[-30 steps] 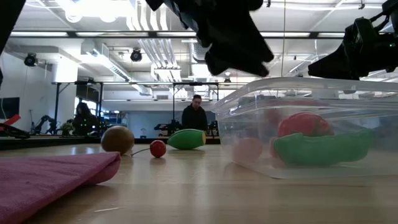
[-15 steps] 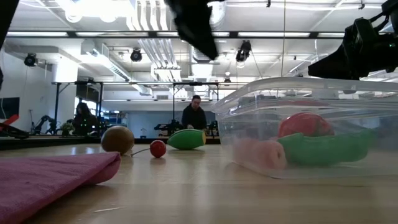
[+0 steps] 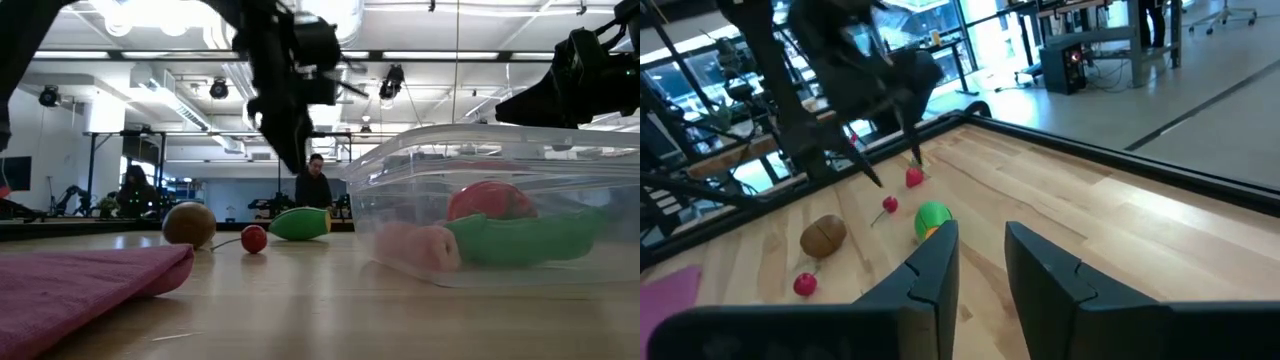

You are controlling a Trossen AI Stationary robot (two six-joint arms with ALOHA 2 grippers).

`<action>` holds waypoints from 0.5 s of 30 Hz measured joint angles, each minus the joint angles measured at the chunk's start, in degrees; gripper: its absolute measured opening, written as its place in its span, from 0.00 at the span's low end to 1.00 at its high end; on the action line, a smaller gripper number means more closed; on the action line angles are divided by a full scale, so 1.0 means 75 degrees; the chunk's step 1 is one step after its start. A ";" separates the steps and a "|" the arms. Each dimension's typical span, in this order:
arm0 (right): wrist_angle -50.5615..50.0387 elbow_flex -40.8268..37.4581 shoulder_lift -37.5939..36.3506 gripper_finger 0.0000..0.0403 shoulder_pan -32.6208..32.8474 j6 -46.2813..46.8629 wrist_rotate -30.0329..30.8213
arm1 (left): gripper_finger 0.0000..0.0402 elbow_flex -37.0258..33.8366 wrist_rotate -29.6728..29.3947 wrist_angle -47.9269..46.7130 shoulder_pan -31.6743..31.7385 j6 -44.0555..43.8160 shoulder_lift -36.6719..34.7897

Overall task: Pick and placing Produce into tupperware
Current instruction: Put the green corn into the transparent container

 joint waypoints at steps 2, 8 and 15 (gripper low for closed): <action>-0.0001 0.0000 -0.0006 0.18 -0.0001 -0.0002 0.0001 | 0.57 -0.0101 0.0062 0.0007 0.0128 0.0225 0.0222; -0.0001 0.0000 -0.0006 0.18 0.0001 0.0000 -0.0002 | 0.57 -0.0134 0.0119 0.0536 0.0360 0.0452 0.0926; 0.0000 0.0000 -0.0006 0.20 0.0001 0.0000 -0.0008 | 0.57 -0.0145 0.0112 0.0689 0.0357 0.0648 0.1243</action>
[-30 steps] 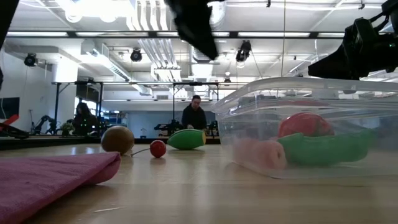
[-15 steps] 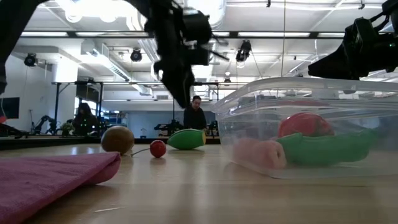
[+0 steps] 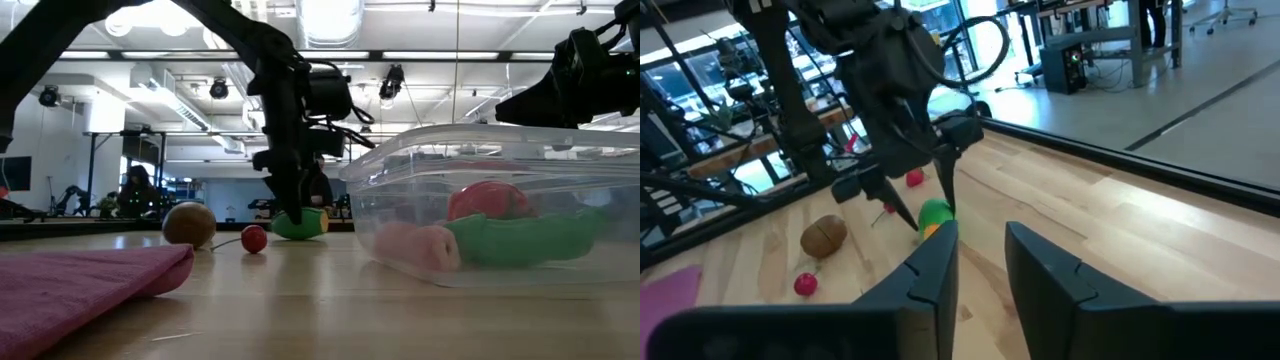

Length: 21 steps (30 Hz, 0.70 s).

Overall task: Pick and placing Produce into tupperware
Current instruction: Put the green corn into the transparent container

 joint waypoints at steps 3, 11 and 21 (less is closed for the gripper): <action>-0.0001 0.0000 0.0000 0.21 0.0000 0.0000 -0.0005 | 0.57 -0.0082 -0.0024 0.0153 0.0003 0.0017 -0.0003; 0.0002 0.0000 -0.0002 0.19 -0.0001 0.0000 -0.0003 | 0.52 -0.0270 -0.0035 0.0221 0.0006 0.0002 -0.0020; 0.0002 0.0000 0.0000 0.19 -0.0001 0.0000 0.0000 | 0.47 0.0192 -0.0146 0.0149 -0.0124 -0.1064 -0.0184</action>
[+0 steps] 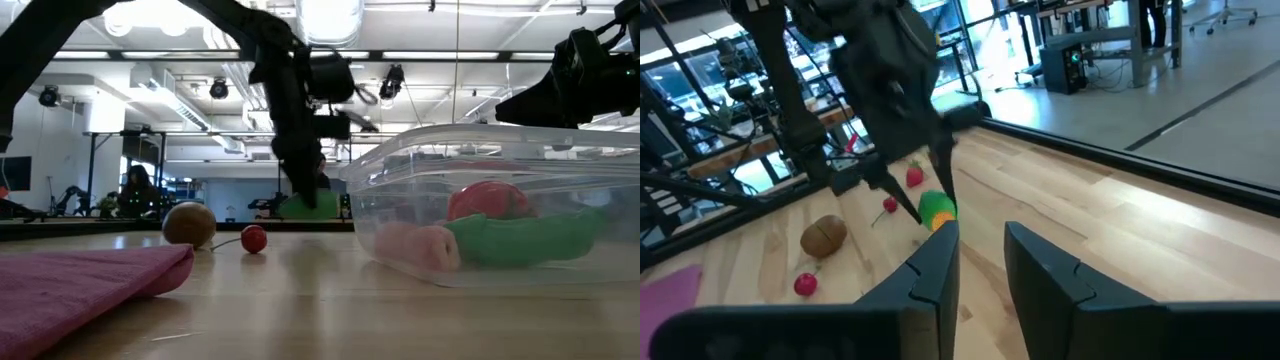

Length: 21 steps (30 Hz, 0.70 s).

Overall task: Pick and placing Produce into tupperware
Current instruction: Put the green corn into the transparent container

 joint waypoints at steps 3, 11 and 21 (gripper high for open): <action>0.0000 0.0000 0.0000 0.20 0.0000 0.0000 0.0000 | 0.47 0.0207 -0.0001 -0.0048 -0.0155 -0.0490 -0.0249; 0.0000 0.0000 0.0001 0.20 0.0001 0.0000 0.0007 | 0.47 0.0664 0.0884 -0.0188 -0.1415 -0.1649 -0.1510; -0.0006 0.0000 -0.0002 0.17 0.0000 0.0000 -0.0011 | 0.47 0.0649 0.0656 0.2286 -0.4000 -0.3961 -0.1346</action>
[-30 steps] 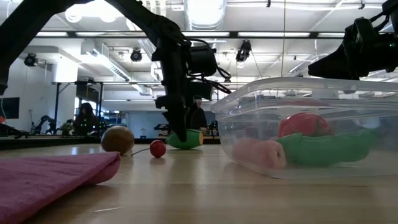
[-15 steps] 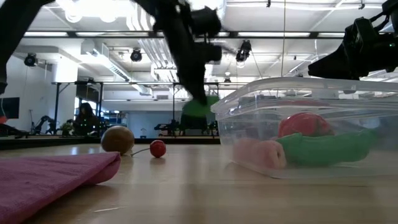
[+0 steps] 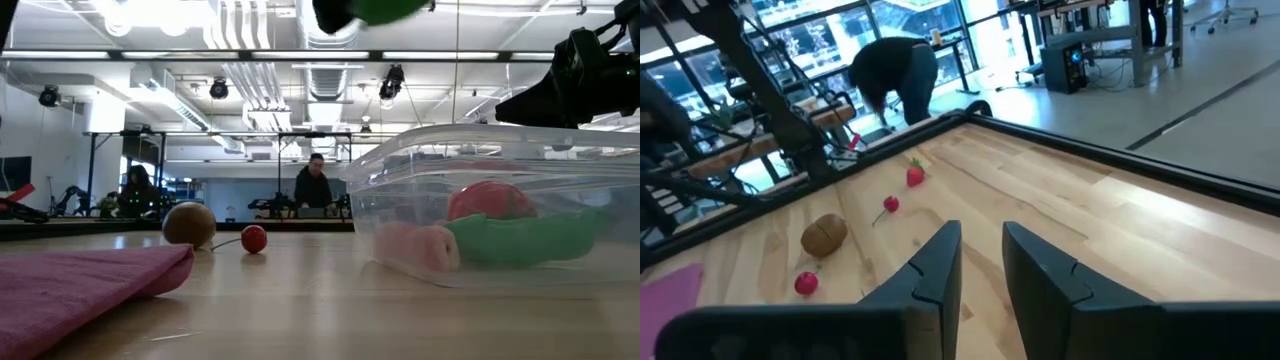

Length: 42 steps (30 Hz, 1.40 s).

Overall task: Pick and placing Produce into tupperware
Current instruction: Put the green corn into the transparent container, then put the red strawberry into the transparent container

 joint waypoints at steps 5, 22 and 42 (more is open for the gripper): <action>0.0003 0.0000 0.0005 0.19 0.0001 0.0000 -0.0007 | 0.47 0.0003 -0.0135 0.1565 -0.0032 -0.0808 0.0852; 0.0006 0.0000 0.0002 0.17 0.0000 0.0000 -0.0029 | 0.68 0.0124 -0.1204 0.0652 0.0196 -0.3118 0.1579; 0.0006 0.0000 0.0006 0.19 0.0003 0.0000 -0.0032 | 0.59 0.0491 -0.2979 -0.8026 0.2887 -0.4793 -0.0646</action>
